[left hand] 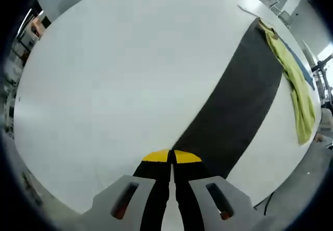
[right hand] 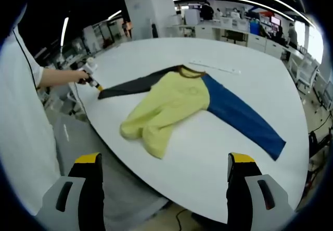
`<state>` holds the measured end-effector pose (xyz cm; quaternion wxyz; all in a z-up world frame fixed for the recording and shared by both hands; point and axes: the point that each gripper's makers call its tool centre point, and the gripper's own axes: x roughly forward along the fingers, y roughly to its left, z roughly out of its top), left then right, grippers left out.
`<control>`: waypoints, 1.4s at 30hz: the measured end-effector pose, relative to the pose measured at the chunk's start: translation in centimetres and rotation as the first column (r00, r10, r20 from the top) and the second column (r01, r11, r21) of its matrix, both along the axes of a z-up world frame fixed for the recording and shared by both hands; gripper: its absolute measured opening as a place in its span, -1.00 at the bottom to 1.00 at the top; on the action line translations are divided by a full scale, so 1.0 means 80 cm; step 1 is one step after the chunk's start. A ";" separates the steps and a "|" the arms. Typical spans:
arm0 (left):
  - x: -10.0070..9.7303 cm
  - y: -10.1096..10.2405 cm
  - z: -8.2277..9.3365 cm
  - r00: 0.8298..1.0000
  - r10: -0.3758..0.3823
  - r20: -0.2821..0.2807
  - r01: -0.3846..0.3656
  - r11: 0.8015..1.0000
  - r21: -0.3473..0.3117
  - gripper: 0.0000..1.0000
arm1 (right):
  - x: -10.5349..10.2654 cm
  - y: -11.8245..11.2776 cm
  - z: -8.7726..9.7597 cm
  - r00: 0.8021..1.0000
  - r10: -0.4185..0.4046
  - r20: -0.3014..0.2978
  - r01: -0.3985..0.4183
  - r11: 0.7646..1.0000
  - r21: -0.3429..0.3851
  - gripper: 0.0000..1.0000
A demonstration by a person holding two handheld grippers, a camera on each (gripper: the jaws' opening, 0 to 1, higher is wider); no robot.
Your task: Fold the garment on the visible template until the final outline fits inside the template.
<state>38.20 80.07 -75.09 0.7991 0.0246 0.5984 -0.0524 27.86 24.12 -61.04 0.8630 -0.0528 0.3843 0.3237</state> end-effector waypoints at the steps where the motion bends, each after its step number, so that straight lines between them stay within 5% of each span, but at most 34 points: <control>1: 0.001 0.001 0.000 1.000 0.001 -0.001 -0.001 1.000 0.001 -1.00 | 0.000 -0.001 0.000 1.000 -0.002 -0.001 0.002 1.000 0.001 0.99; 20: 0.023 0.032 0.003 0.999 0.050 0.002 -0.050 0.997 0.060 -1.00 | 0.005 0.001 -0.006 1.000 -0.004 -0.016 0.004 1.000 0.001 0.99; 42: 0.072 0.096 -0.023 0.999 0.049 0.001 -0.049 0.993 0.108 -1.00 | 0.014 0.003 -0.016 0.999 -0.001 -0.038 0.001 1.000 -0.003 0.99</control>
